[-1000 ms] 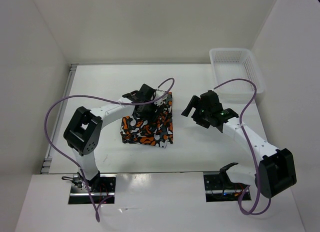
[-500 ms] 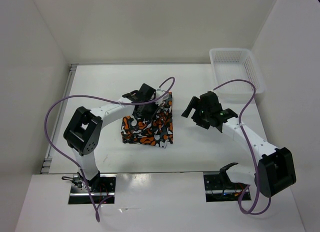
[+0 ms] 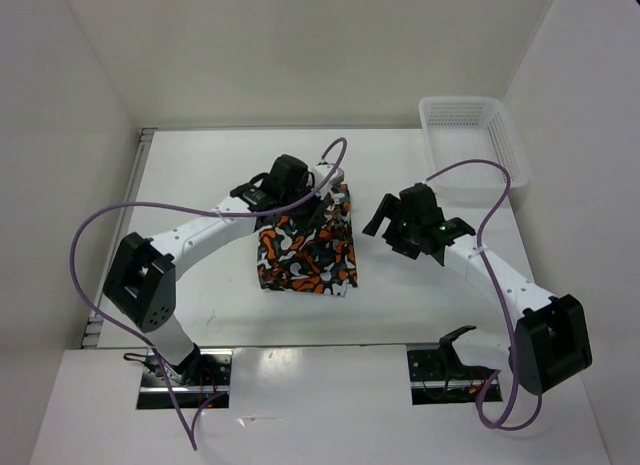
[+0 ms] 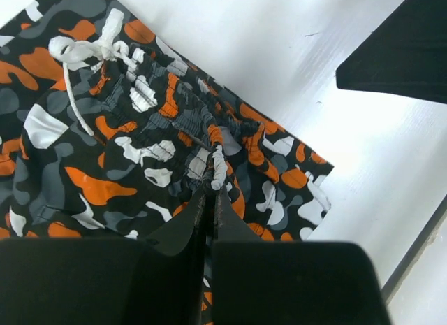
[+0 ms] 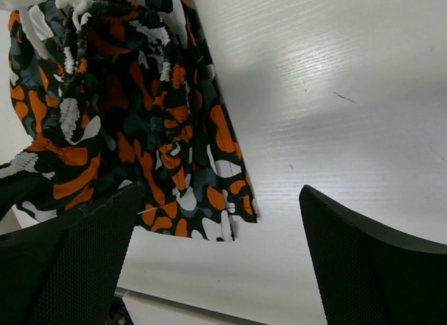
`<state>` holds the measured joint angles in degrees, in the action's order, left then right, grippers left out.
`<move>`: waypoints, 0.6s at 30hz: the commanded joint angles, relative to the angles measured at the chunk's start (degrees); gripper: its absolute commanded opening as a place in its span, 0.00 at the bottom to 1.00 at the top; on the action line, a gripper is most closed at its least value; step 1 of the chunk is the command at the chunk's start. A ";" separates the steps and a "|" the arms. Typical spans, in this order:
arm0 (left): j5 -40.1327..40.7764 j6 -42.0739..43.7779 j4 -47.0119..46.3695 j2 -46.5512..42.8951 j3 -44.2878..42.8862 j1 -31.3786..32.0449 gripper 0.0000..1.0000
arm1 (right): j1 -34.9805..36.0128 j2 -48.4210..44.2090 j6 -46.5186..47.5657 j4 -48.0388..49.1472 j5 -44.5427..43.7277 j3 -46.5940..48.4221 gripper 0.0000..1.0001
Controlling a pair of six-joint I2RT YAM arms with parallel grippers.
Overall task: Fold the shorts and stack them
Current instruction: Fold the shorts
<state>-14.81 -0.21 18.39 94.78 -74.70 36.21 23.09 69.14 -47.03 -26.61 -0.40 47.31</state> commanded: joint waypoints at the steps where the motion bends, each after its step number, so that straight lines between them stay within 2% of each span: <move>1: -2.59 0.21 -3.36 1.98 0.60 0.71 0.00 | -0.24 0.46 0.62 1.21 0.49 -0.29 0.99; 6: -5.57 0.21 -8.80 5.67 3.76 2.64 0.00 | -0.24 0.46 0.62 1.21 0.49 -0.29 0.99; 11: -13.39 0.21 -12.67 9.63 3.07 3.87 0.19 | -0.24 0.46 0.62 1.21 0.49 0.24 0.99; 12: -14.27 0.21 -14.42 9.63 3.07 3.87 0.32 | -0.24 0.46 0.62 1.21 0.49 0.24 0.99; 15: -14.90 0.21 -16.71 9.02 3.07 3.87 0.43 | -0.24 0.99 0.62 1.21 1.02 0.77 0.99; 16: -14.90 0.21 -16.72 8.41 3.07 3.87 0.51 | -0.24 0.99 0.62 1.21 1.02 0.77 0.99; 17: -14.90 0.21 -17.33 6.92 3.07 3.87 0.67 | -0.24 0.99 0.62 1.21 1.02 0.77 0.99; 18: -15.42 0.21 -17.34 6.12 2.28 3.26 0.74 | -0.24 0.99 0.62 1.21 1.02 0.77 0.99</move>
<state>-26.26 -0.38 6.55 104.40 -71.13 39.94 23.09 69.80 -47.03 -26.59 0.67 47.31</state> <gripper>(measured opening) 0.705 0.993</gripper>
